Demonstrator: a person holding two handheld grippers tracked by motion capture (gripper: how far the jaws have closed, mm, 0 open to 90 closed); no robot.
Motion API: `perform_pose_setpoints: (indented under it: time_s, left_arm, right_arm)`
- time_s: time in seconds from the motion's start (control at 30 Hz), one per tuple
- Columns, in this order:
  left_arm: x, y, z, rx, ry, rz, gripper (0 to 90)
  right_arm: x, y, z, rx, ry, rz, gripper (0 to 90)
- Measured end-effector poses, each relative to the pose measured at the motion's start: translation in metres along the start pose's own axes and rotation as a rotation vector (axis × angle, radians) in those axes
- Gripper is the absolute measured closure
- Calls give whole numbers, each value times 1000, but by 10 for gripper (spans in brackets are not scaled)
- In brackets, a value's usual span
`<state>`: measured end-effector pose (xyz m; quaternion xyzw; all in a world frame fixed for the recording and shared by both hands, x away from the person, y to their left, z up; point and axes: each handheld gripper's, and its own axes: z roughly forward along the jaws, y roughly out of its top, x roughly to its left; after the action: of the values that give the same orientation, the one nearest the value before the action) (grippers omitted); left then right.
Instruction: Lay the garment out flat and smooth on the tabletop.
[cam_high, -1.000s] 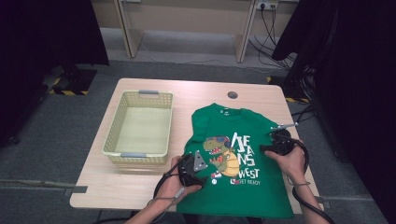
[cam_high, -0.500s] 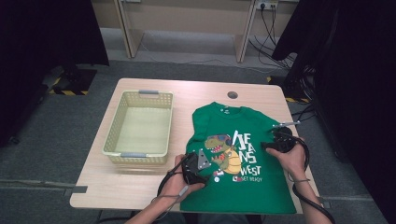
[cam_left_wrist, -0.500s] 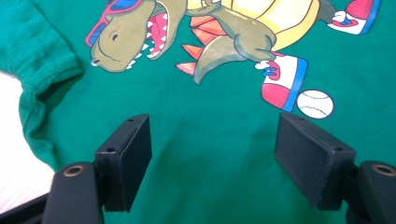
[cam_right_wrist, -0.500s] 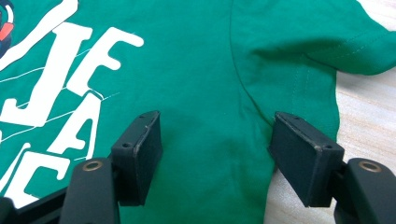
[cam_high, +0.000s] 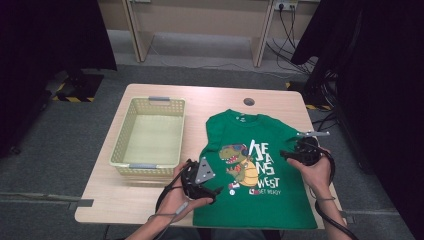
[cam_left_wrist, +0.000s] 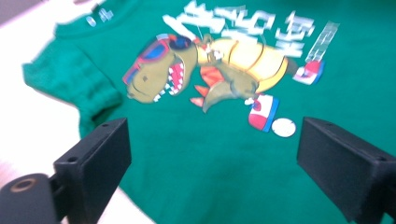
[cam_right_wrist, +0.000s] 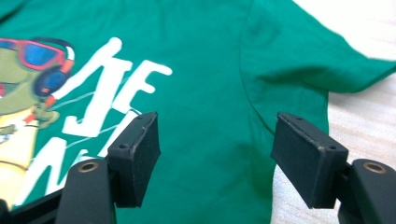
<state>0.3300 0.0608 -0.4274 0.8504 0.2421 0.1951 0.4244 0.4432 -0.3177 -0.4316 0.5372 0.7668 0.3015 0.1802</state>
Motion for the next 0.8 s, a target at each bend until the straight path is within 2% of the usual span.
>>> perform_pose_setpoints:
  time_s: [0.07, 0.13, 0.27, 0.43, 0.6, 0.8]
  left_arm:
    - [0, -4, -11, -41, -6, -5, 87]
    - [-1, -10, -18, -58, -7, -2, 95]
    - [-2, -31, -33, -88, 1, -13, 99]
    - [-2, -57, -48, -119, 23, -49, 98]
    - [-2, -73, -53, -138, 41, -69, 107]
    - [-1, -82, -50, -147, 63, -81, 109]
  right_arm:
    - [3, 0, -4, -14, 4, -2, 316]
    - [6, -1, -7, -22, 7, -5, 311]
    - [8, -4, -10, -30, 6, 2, 306]
    - [7, -4, -11, -34, 2, 15, 300]
    - [13, 4, -7, -35, 6, 2, 300]
    - [26, 9, -2, -34, 19, -15, 296]
